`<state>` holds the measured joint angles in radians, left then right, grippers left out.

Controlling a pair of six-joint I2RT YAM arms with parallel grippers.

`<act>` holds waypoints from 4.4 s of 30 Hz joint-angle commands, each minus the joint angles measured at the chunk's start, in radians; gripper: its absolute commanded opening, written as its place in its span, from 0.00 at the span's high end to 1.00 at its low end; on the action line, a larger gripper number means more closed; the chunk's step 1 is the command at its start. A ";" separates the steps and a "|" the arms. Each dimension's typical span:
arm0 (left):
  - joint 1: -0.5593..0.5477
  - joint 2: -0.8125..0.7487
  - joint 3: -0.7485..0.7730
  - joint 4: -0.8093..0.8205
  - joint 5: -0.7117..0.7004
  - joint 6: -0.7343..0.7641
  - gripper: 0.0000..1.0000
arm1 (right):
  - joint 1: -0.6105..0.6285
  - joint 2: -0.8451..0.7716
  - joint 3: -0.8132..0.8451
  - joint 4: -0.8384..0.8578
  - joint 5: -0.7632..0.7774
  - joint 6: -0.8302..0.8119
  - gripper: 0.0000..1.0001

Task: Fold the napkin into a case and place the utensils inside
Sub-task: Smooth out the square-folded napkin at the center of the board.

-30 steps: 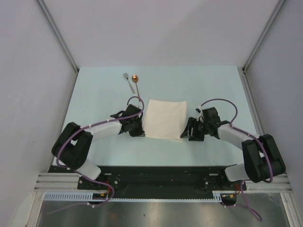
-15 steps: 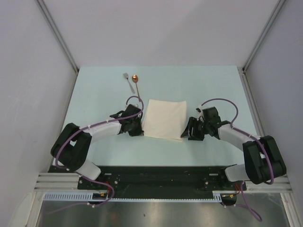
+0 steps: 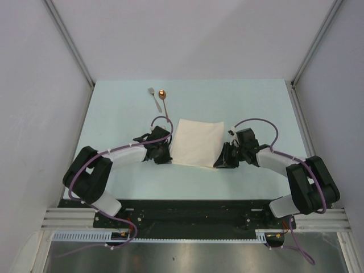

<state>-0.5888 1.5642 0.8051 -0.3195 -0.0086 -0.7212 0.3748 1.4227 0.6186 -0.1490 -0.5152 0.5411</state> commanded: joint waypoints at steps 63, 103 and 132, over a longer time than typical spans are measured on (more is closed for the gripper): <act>0.072 0.164 0.383 0.115 0.144 0.094 0.73 | -0.191 0.273 0.398 0.008 -0.032 -0.070 0.67; 0.161 0.300 0.623 0.036 0.214 0.037 0.66 | -0.248 0.195 0.355 -0.187 0.070 -0.041 0.35; -0.207 -0.455 0.091 0.099 0.282 0.189 0.51 | 0.039 0.019 -0.097 0.164 0.248 0.237 0.38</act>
<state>-0.7975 1.1015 0.8730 -0.2150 0.2729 -0.5713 0.4072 1.4208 0.5354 0.0505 -0.3550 0.7712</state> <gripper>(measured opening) 0.494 0.648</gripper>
